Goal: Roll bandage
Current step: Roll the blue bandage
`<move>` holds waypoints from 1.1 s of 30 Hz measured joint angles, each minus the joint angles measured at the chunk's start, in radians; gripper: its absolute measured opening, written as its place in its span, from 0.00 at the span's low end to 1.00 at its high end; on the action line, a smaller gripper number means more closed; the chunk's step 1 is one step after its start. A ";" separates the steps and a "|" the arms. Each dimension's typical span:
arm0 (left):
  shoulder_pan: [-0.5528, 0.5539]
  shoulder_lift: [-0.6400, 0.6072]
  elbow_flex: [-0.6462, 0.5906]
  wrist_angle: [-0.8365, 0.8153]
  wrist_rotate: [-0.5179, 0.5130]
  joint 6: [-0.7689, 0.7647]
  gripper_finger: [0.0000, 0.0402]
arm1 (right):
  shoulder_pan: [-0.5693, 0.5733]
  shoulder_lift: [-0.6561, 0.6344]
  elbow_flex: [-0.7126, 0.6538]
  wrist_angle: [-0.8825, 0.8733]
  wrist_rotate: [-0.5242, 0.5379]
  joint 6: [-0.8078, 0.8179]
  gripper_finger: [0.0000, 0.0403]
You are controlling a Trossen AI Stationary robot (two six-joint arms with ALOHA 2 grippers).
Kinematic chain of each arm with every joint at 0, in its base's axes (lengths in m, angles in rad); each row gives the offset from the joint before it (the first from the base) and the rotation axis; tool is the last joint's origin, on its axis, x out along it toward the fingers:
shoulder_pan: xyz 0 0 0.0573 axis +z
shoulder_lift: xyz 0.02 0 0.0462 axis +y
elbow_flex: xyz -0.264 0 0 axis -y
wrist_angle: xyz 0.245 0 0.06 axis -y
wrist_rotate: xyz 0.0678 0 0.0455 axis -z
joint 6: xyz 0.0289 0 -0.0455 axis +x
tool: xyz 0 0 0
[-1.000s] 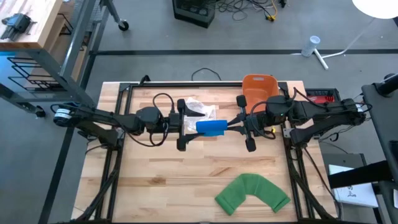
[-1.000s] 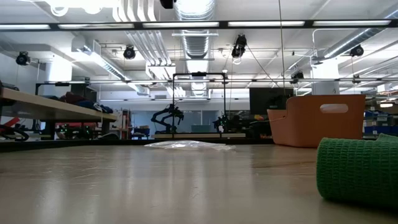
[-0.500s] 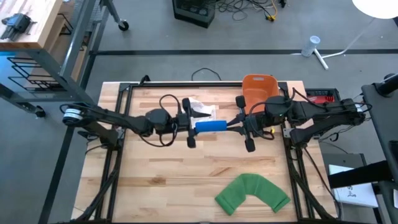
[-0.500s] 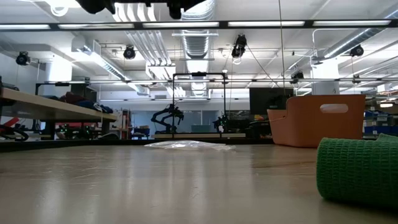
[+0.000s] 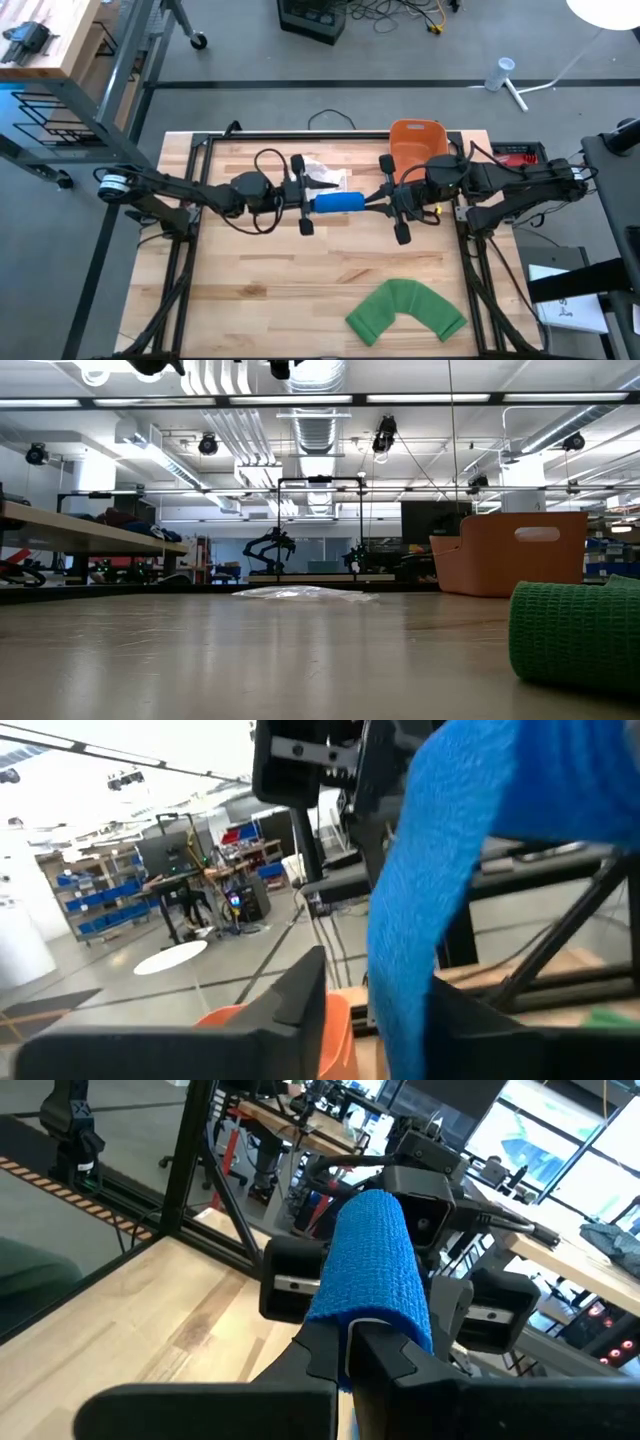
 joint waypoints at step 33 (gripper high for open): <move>0.085 -0.058 0.342 -0.361 -0.128 0.375 0.00 | 0.000 -0.001 0.000 -0.089 -0.037 0.028 0.00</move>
